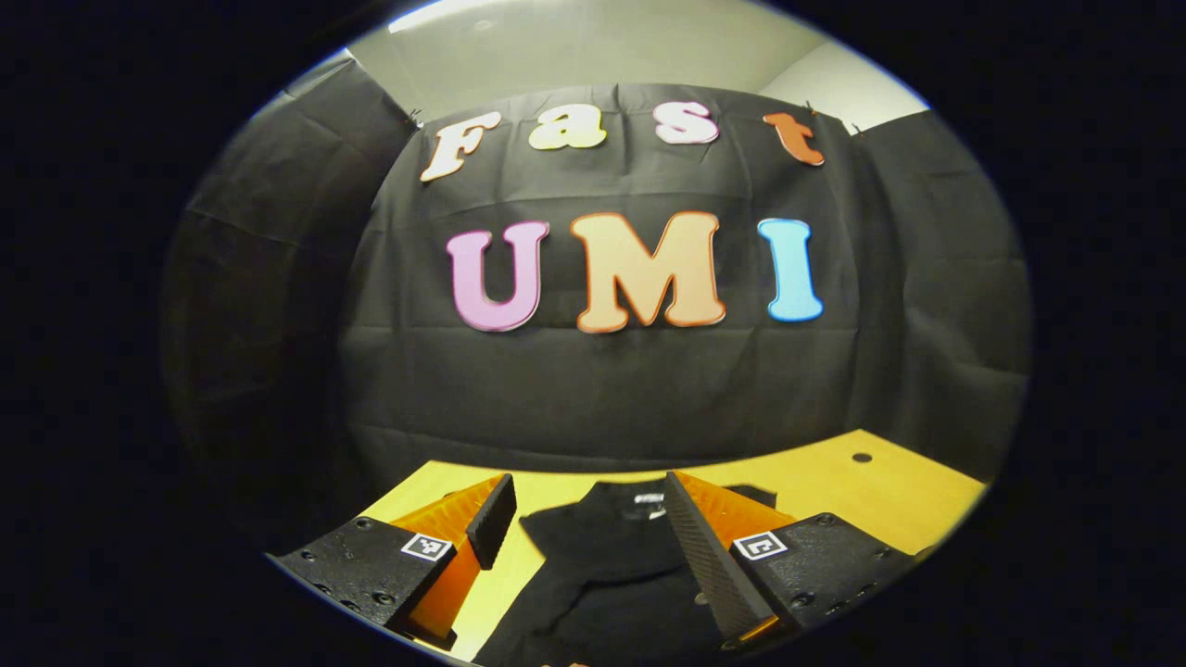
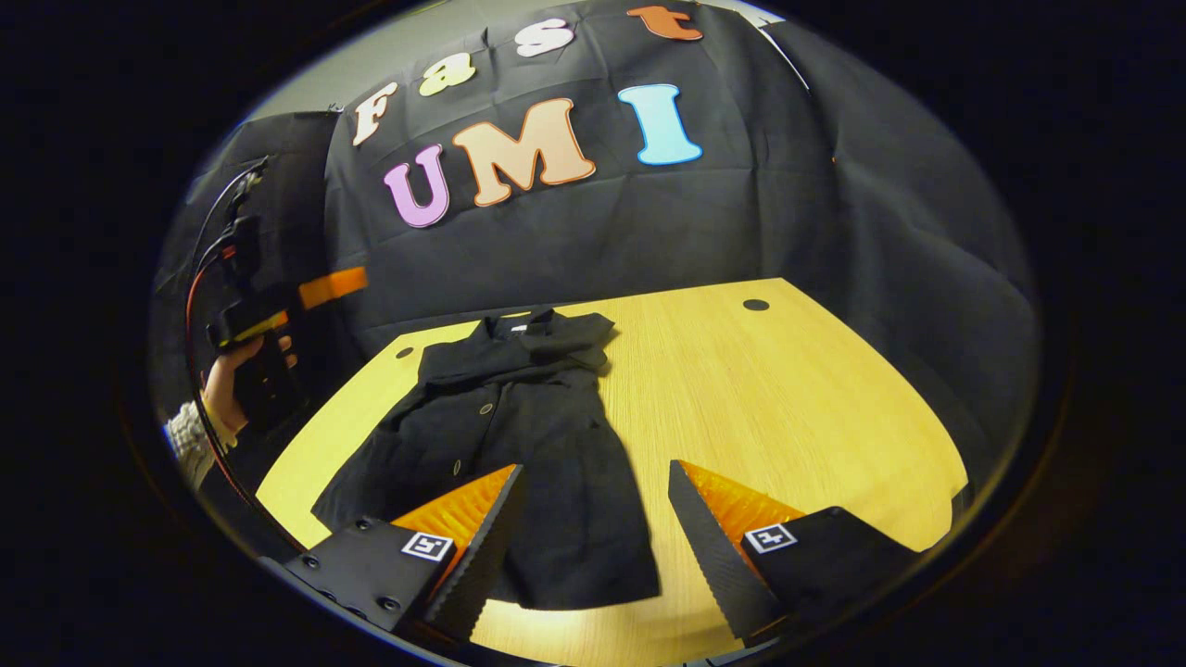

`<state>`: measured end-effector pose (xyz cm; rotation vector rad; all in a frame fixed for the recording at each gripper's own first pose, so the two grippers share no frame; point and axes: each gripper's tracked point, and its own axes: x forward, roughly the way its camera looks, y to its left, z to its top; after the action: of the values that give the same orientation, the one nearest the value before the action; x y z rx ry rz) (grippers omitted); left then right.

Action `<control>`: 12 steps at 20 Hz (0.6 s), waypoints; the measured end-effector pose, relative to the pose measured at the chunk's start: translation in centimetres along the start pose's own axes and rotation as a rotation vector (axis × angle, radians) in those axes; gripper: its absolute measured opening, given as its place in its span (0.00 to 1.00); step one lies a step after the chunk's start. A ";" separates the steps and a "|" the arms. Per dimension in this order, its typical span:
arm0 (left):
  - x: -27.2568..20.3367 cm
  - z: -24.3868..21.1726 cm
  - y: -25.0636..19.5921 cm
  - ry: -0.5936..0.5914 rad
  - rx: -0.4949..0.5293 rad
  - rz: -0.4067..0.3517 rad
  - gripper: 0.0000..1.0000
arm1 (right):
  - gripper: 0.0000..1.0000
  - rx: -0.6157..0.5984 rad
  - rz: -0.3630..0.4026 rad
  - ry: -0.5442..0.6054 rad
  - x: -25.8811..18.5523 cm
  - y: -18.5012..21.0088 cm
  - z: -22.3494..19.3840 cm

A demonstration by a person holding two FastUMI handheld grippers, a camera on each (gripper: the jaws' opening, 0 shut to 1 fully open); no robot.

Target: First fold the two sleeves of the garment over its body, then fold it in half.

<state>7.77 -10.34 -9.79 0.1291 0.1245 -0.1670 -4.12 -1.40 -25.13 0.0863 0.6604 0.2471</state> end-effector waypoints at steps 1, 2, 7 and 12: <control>-1.0 -1.7 0.9 0.035 -0.001 0.014 0.94 | 0.98 0.002 0.005 0.008 0.2 0.2 -0.4; -2.2 -3.3 1.7 0.069 -0.001 0.025 0.94 | 0.98 -0.001 0.007 0.018 0.4 0.3 -0.9; -8.0 -10.4 3.7 0.216 -0.017 0.067 0.94 | 0.98 -0.072 0.017 0.085 1.7 0.7 -4.0; -12.5 -16.1 4.2 0.351 -0.051 0.094 0.95 | 0.98 -0.109 0.023 0.148 2.2 1.0 -6.7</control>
<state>-5.56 -2.04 -23.42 0.1121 0.4711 -0.0459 -6.77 0.09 -31.53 -0.0293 0.7917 0.3131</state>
